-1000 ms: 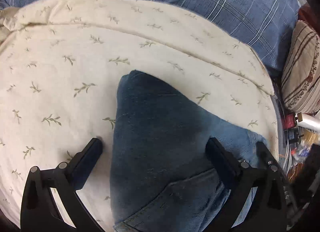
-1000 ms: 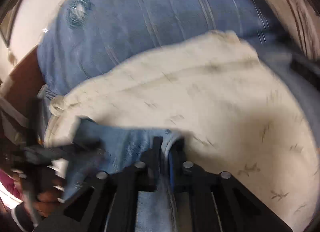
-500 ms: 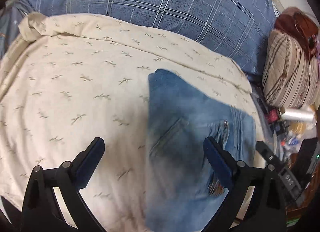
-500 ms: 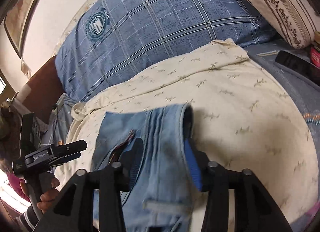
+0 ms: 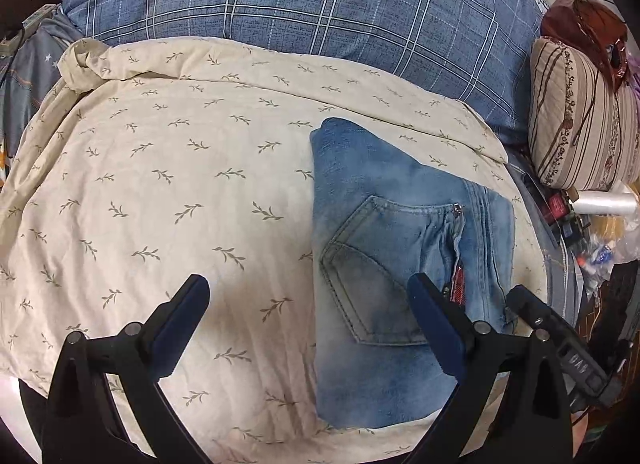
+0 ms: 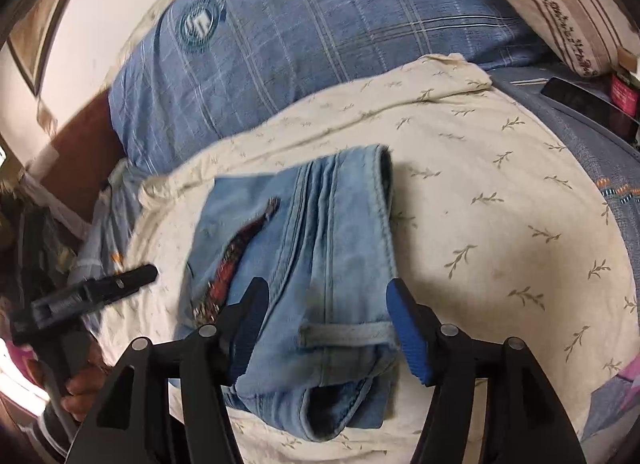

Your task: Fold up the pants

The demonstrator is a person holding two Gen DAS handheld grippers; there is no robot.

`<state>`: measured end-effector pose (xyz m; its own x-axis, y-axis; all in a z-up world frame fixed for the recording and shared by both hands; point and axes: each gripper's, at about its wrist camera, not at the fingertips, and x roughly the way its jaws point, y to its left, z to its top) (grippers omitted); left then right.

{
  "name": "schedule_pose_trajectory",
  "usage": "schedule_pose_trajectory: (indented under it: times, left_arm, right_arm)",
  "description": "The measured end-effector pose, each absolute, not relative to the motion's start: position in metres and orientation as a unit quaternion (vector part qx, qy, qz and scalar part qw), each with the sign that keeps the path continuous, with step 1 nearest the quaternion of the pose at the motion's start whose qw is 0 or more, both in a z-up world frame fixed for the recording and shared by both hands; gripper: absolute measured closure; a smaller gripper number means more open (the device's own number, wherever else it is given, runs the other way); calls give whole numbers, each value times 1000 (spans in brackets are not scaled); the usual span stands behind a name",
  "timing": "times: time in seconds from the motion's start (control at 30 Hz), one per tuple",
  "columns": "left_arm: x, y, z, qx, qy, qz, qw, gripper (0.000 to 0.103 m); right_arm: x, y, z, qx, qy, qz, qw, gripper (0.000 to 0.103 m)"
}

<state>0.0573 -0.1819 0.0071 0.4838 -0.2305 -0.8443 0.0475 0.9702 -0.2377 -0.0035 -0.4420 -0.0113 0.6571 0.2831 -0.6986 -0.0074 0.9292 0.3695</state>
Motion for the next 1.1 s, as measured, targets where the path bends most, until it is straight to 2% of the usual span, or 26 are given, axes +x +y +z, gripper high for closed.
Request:
schedule_pose_trajectory:
  times: [0.17, 0.23, 0.27, 0.3, 0.37, 0.43, 0.5, 0.57, 0.63, 0.67, 0.7, 0.73, 0.77, 0.8, 0.93, 1.03, 1.1]
  left_arm:
    - [54, -181, 5, -88, 509, -76, 853, 3]
    - [50, -179, -3, -106, 539, -94, 830, 3]
    - [47, -178, -12, -127, 562, -116, 809, 3]
    - [42, -178, -29, -161, 594, -152, 773, 3]
    - [36, -184, -54, -177, 629, -173, 737, 3]
    - [36, -193, -72, -163, 638, -173, 732, 2]
    - [36, -198, -67, -151, 632, -177, 739, 1]
    - [34, -200, -56, -133, 621, -188, 749, 9]
    - [33, -195, -37, -135, 598, -206, 763, 10]
    - [33, -192, -27, -139, 584, -211, 771, 10]
    - [36, -187, -17, -142, 569, -211, 782, 10]
    - [41, -182, -8, -141, 552, -200, 797, 9]
    - [48, -177, -2, -136, 538, -184, 811, 9]
    - [55, -175, -1, -131, 535, -170, 817, 8]
    - [87, -168, -28, -160, 582, -154, 782, 8]
    - [102, -166, -49, -217, 599, -163, 753, 8]
    - [110, -172, -64, -245, 615, -178, 728, 7]
  right_arm:
    - [-1, -424, -14, 117, 416, 74, 899, 40]
    - [-2, -419, -10, 108, 413, 85, 900, 45]
    - [-5, -414, -5, 96, 406, 96, 904, 69]
    - [-9, -410, -1, 87, 398, 111, 906, 101]
    - [-18, -405, 3, 76, 383, 120, 913, 102]
    - [-14, -407, -17, 63, 416, 100, 902, 103]
    - [-11, -414, -35, 67, 426, 102, 896, 103]
    - [-14, -418, -26, 88, 422, 111, 895, 103]
    - [-15, -426, -13, 121, 404, 131, 897, 96]
    - [-15, -433, -6, 138, 392, 130, 900, 87]
    - [-12, -447, 2, 163, 377, 116, 905, 70]
    - [-11, -458, 4, 180, 369, 103, 906, 60]
    - [-7, -467, 6, 197, 363, 89, 906, 45]
    - [0, -480, 5, 218, 363, 72, 903, 39]
    - [27, -499, -12, 267, 390, 75, 878, 38]
    - [45, -499, -30, 285, 412, 85, 861, 34]
    - [54, -488, -47, 319, 431, 155, 830, 34]
